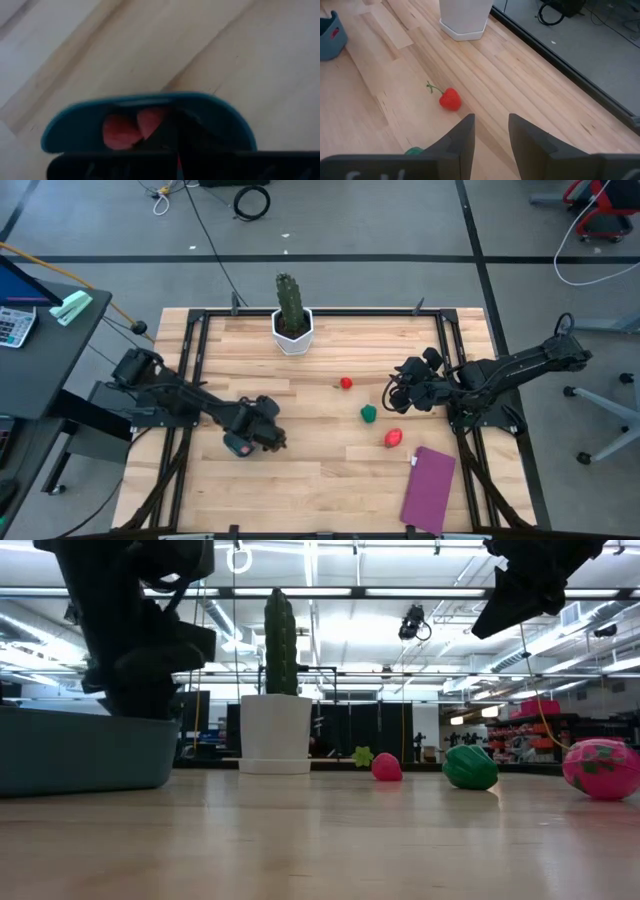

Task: Pick and placing Produce into tupperware
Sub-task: Adjust the blue bin

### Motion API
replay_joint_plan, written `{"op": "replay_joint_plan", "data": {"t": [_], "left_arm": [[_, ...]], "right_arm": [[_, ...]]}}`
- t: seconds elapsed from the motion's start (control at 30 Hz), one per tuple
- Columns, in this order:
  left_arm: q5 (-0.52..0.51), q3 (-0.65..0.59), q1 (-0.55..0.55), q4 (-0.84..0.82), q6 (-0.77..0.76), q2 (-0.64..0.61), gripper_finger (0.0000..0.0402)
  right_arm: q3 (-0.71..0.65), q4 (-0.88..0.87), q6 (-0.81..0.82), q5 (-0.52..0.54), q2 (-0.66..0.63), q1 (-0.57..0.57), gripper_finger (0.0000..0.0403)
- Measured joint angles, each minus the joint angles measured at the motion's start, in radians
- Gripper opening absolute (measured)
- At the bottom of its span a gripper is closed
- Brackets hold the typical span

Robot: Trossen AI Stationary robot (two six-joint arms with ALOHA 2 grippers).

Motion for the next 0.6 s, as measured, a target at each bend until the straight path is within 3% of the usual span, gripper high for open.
{"op": "replay_joint_plan", "data": {"t": [0.13, 0.37, 0.6], "left_arm": [[-0.002, 0.0, 0.016, 0.044, 0.054, 0.0, 0.0002], [-0.002, 0.0, 0.073, 0.304, 0.286, 0.0, 0.0002], [0.005, 0.0, 0.164, 0.378, 0.418, 0.0, 0.0002]], "right_arm": [[0.0, 0.0, -0.009, 0.0, 0.0, 0.0, 0.0126], [0.0, 0.001, -0.017, 0.0, 0.0, 0.0, 0.0126], [0.0, 0.001, -0.017, 0.0, 0.0, 0.0, 0.0126]]}}
